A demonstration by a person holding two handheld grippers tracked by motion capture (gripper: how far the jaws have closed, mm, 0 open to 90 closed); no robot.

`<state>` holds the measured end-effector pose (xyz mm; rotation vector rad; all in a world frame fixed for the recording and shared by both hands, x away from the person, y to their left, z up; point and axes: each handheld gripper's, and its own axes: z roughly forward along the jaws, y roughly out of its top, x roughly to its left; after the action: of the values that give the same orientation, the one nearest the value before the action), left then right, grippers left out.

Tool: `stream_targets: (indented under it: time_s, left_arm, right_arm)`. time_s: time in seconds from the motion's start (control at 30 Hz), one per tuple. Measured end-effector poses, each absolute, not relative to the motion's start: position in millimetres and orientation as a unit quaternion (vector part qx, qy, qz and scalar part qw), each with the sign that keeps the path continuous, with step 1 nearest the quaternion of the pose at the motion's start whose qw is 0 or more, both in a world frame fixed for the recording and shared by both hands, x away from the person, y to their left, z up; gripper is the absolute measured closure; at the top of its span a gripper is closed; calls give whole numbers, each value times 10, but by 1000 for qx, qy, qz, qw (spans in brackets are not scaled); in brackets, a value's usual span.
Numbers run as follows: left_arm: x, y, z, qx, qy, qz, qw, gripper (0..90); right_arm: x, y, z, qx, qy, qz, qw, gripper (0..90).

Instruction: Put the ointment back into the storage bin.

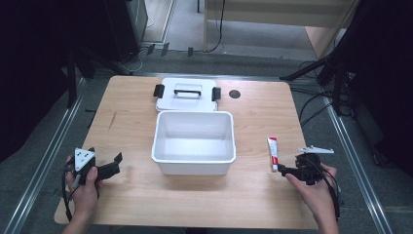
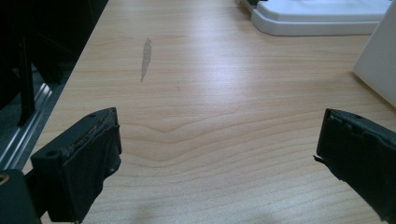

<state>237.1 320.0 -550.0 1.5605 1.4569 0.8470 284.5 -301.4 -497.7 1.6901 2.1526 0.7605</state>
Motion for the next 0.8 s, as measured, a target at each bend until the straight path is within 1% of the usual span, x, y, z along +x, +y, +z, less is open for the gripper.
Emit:
stream_targets:
  time_s: [0.1,0.17,0.23,0.27,0.3,0.33,0.47,0.53,0.6,0.63,0.67,0.8]
  left_arm:
    - [2376,3208,-5502,617,583,335,410,5]
    - [2372,3212,-5502,613,584,334,415,6]
    - [2369,3214,-5502,613,584,334,415,6]
    - [2368,3215,-5502,613,584,332,415,5]
    - [2369,3212,-5503,613,585,332,415,6]
    - [2369,3212,-5503,613,585,332,415,5]
    - [2371,3215,-5504,612,586,332,415,6]
    - [2366,3223,-5502,611,587,330,416,6]
    - [2365,3226,-5501,611,587,330,416,6]
    - [2366,3228,-5501,611,587,330,416,6]
    - [2366,3228,-5502,610,588,330,417,6]
    - [2363,3228,-5502,611,588,328,416,6]
  right_arm:
    - [2894,-2952,-4900,583,765,235,142,268]
    - [2991,-2868,-4807,579,782,196,123,267]
    - [3028,-2834,-4783,580,786,181,118,266]
    - [3073,-2803,-4767,581,789,170,108,256]
    - [3171,-2745,-4743,582,797,138,82,230]
    - [3171,-2745,-4743,582,797,138,82,230]
    - [3341,-2639,-4668,583,807,77,60,233]
    - [3459,-2576,-4642,579,813,47,43,266]
    - [3489,-2564,-4644,576,816,42,40,275]
    - [3518,-2540,-4644,574,817,36,38,299]
    - [3575,-2488,-4646,569,821,28,28,357]
    - [3655,-2450,-4684,568,822,13,15,377]
